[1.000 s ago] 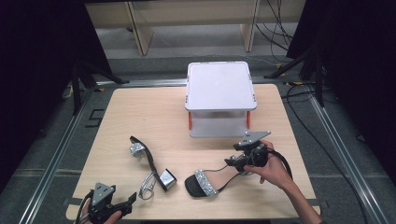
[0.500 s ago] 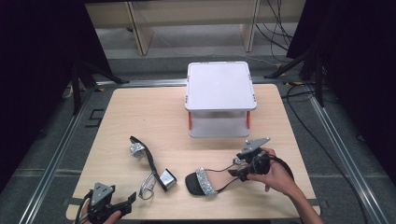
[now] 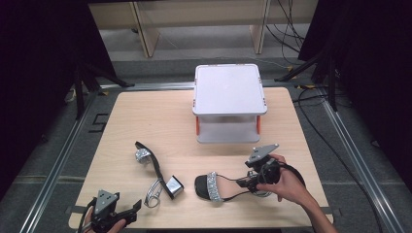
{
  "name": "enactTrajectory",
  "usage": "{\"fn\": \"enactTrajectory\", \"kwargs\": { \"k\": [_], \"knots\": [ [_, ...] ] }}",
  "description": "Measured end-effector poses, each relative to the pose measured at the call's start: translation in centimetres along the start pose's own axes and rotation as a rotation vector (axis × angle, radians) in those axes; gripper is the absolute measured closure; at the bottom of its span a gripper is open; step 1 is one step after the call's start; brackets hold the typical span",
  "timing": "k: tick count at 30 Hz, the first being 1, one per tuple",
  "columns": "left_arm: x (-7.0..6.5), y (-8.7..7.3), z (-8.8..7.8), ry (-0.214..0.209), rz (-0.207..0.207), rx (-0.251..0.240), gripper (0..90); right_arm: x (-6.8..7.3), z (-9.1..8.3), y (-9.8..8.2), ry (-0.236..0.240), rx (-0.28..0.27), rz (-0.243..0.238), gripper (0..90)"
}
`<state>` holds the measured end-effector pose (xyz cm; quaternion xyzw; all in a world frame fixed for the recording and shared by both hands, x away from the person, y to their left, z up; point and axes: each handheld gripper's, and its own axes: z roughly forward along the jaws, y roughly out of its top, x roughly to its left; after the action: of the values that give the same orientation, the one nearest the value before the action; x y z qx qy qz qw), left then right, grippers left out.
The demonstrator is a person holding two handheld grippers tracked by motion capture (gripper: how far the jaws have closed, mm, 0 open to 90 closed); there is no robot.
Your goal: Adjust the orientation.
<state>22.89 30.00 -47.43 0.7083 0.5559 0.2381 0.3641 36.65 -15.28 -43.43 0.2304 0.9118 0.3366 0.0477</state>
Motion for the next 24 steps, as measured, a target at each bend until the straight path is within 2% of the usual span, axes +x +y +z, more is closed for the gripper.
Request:
{"fn": "enactTrajectory", "kwargs": {
  "k": [1,3,4,9,10,13,14,15,16,17,20,21,23,24],
  "knots": [
    [0.1,0.0,0.0,-0.001,0.008,0.0,16.2,0.2,0.4,0.1,0.007,0.021,-0.005,22.7],
    [0.0,0.0,0.0,-0.003,0.001,-0.002,16.2,0.7,0.9,0.0,0.014,0.059,-0.051,21.5],
    [0.0,0.0,0.1,-0.005,0.0,-0.009,16.2,1.0,1.0,-0.1,0.018,0.078,-0.051,20.5],
    [0.0,0.0,0.0,-0.007,0.003,-0.01,16.2,2.0,0.6,-0.8,-0.004,0.112,-0.121,21.1],
    [0.1,0.0,-0.1,-0.007,0.012,-0.001,16.2,2.1,0.6,-0.9,-0.001,0.118,-0.124,21.1],
    [-0.1,0.0,0.0,-0.01,0.001,-0.013,16.2,2.5,0.3,-1.6,-0.004,0.139,-0.151,22.9],
    [-0.1,0.0,0.0,-0.01,0.0,-0.012,16.2,2.5,0.3,-1.6,-0.004,0.139,-0.151,22.9],
    [0.0,0.0,0.0,-0.006,0.002,-0.01,16.2,2.6,0.3,-1.8,0.004,0.169,-0.145,23.3],
    [0.0,0.0,0.0,-0.006,0.002,-0.009,16.2,2.6,0.4,-1.9,0.002,0.175,-0.165,23.9],
    [-0.1,0.0,0.0,-0.007,-0.002,-0.003,16.2,2.5,0.3,-1.9,-0.017,0.17,-0.164,28.4],
    [0.0,0.0,0.0,-0.009,-0.004,0.0,16.2,2.5,0.3,-1.7,-0.013,0.177,-0.163,28.7],
    [0.0,0.0,0.1,-0.01,-0.005,-0.012,16.2,2.5,0.4,-1.6,-0.012,0.184,-0.148,29.4],
    [0.0,0.0,0.1,-0.011,-0.004,-0.011,16.3,2.6,0.4,-1.6,-0.016,0.185,-0.147,29.6],
    [0.0,0.0,0.1,-0.011,-0.005,-0.011,16.2,2.7,0.3,-1.5,-0.028,0.189,-0.124,30.0]
  ]
}}
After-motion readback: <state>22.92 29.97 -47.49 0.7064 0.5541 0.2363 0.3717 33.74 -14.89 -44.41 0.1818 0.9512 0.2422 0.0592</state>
